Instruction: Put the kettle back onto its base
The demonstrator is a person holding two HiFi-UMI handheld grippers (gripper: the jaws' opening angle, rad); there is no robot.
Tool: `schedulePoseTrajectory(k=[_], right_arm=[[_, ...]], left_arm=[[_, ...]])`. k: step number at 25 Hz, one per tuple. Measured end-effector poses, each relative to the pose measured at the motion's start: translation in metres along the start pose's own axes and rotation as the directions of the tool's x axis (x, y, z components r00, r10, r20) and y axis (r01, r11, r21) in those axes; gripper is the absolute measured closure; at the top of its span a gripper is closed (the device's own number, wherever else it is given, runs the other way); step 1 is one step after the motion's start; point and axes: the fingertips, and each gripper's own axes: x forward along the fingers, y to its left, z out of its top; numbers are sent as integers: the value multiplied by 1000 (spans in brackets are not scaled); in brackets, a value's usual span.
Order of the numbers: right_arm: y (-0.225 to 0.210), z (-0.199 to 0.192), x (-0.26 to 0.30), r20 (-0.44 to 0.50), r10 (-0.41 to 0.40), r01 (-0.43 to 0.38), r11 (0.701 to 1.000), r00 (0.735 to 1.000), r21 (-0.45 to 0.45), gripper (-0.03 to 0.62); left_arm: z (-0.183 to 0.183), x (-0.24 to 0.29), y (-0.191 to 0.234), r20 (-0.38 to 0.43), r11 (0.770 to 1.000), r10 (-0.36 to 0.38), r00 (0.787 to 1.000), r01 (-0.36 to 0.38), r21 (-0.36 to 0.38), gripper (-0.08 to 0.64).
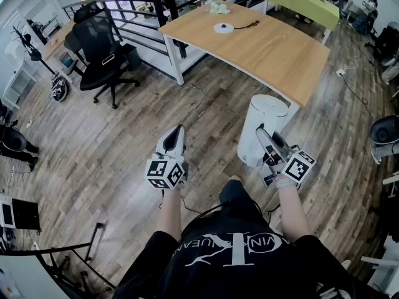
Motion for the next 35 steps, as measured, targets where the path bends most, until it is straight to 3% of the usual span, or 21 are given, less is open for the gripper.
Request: schedulePoseTrajectory(k=[10, 15, 22, 35], right_arm=[[-43, -13, 1, 19, -10, 10, 1000, 1000, 0, 430], [-73, 9, 81, -15, -34, 34, 999, 999, 14, 430], [-114, 33, 136, -11, -30, 30, 998, 999, 49, 430], [-170, 78, 244, -70, 64, -62, 997, 996, 35, 430]], left_arm=[[-28, 24, 16, 1, 999, 27, 1000, -27, 20, 558], [-6, 82, 73, -33, 999, 38, 999, -39, -5, 558], [8, 143, 113, -35, 999, 53, 998, -53, -9, 558], [32, 271, 171, -21, 999, 50, 999, -50, -9, 558]])
